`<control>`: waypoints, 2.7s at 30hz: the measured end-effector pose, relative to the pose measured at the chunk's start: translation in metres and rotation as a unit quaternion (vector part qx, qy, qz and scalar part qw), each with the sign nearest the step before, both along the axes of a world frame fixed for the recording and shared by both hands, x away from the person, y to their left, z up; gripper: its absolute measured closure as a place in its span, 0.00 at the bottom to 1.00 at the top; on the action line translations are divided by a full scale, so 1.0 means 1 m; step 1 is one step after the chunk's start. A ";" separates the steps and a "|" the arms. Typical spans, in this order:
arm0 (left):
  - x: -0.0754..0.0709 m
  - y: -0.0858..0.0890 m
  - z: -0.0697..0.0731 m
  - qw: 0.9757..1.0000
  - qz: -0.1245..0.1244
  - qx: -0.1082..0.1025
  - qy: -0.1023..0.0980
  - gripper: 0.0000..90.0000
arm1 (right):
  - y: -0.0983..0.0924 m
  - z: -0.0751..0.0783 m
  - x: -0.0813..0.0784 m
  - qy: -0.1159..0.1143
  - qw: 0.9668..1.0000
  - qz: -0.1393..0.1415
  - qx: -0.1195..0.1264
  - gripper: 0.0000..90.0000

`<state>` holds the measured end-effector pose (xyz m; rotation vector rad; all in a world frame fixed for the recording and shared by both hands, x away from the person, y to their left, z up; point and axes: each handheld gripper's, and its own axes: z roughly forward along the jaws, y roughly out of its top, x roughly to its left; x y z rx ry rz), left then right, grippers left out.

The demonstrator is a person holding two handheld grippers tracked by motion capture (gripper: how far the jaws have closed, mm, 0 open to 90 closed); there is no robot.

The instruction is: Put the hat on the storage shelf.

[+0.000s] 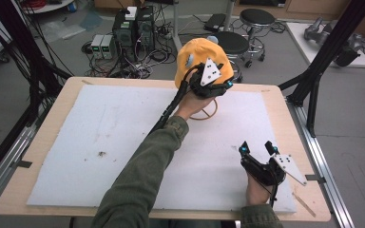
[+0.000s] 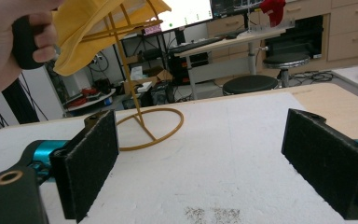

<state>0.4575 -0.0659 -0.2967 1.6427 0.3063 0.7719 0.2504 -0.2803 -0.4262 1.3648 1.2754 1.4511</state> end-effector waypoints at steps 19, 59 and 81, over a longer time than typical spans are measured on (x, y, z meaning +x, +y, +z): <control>-0.016 0.032 0.034 0.995 -0.040 -0.087 -0.002 0.38 | 0.000 0.000 0.000 -0.001 1.000 -0.001 -0.003 0.11; -0.093 0.174 0.083 0.982 0.004 -0.175 -0.076 0.35 | 0.004 -0.001 0.003 0.000 1.000 -0.006 -0.013 0.11; -0.117 0.259 0.036 0.975 0.098 -0.183 -0.083 0.33 | 0.007 -0.003 0.003 0.007 1.000 -0.003 -0.010 0.11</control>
